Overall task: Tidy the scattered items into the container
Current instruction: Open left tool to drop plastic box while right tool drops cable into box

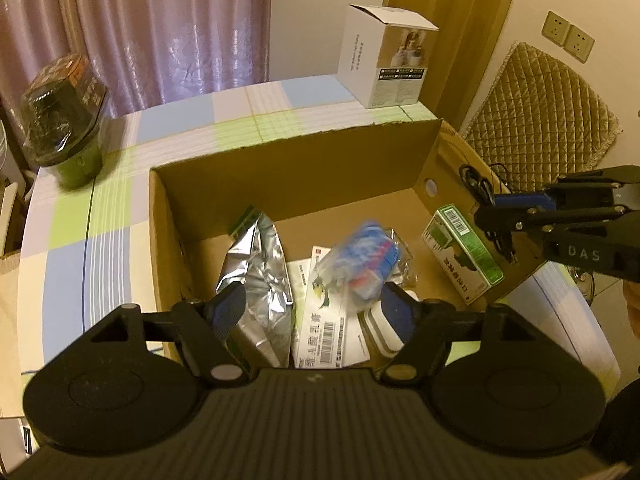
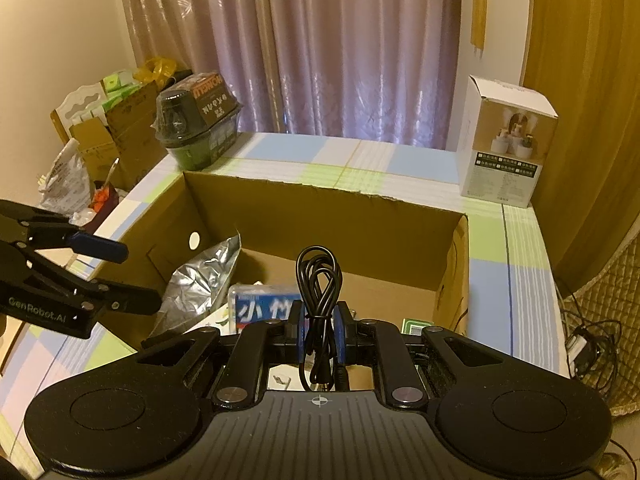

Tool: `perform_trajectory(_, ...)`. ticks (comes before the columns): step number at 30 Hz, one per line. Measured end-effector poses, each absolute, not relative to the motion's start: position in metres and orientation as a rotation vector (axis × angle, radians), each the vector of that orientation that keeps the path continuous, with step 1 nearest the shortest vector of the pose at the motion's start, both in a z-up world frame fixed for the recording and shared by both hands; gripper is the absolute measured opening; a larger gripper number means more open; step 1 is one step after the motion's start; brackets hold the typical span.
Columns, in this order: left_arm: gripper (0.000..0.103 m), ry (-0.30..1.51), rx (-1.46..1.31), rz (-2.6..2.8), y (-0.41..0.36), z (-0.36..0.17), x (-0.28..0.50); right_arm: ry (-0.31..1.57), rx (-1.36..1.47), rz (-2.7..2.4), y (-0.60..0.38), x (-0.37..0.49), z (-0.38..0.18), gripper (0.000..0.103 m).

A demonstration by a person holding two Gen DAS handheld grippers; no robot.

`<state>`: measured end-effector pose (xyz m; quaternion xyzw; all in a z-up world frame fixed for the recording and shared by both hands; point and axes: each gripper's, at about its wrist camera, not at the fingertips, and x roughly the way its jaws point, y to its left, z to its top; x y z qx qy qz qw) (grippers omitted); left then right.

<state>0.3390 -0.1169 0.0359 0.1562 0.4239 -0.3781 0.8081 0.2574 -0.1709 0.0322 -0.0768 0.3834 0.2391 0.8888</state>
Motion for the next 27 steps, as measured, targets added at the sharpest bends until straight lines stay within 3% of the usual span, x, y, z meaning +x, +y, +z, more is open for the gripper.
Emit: perform_trajectory(27,0.075,0.909,0.336,-0.832,-0.11,0.035,0.325,0.736,-0.189,0.489,-0.161,0.26,0.043,0.018)
